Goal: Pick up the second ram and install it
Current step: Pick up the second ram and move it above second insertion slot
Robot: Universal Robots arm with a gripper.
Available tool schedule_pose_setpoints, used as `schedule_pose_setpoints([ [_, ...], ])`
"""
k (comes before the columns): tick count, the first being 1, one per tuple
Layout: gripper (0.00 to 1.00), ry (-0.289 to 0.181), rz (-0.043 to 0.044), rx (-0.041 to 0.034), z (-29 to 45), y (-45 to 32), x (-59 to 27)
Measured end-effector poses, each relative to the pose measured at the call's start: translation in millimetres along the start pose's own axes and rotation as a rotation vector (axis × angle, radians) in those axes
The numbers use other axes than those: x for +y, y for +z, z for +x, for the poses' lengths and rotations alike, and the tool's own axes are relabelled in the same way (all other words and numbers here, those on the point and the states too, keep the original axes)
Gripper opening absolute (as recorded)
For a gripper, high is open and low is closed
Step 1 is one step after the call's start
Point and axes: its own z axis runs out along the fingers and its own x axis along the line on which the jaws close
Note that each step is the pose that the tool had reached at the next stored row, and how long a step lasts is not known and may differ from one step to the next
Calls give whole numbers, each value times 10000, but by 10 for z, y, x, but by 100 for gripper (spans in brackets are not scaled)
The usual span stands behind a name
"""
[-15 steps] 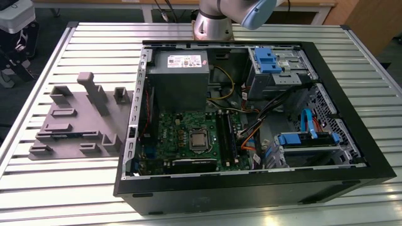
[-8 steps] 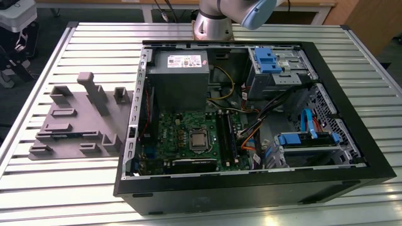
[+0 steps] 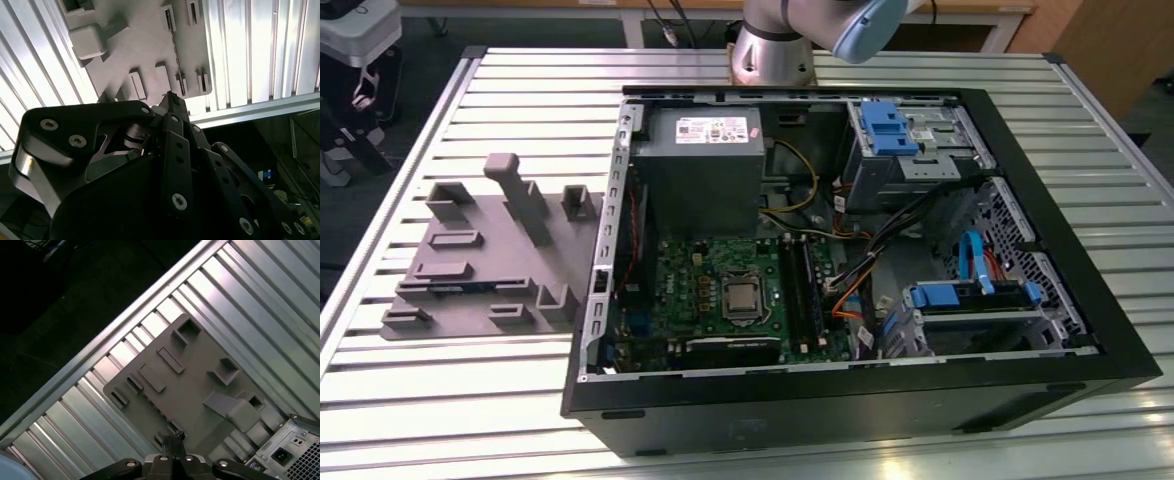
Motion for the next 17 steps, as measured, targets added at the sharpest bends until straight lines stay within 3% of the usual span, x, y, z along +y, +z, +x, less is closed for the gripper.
schedule_pose_setpoints([
  [17,11,-794,-18,32,0,12,-1],
])
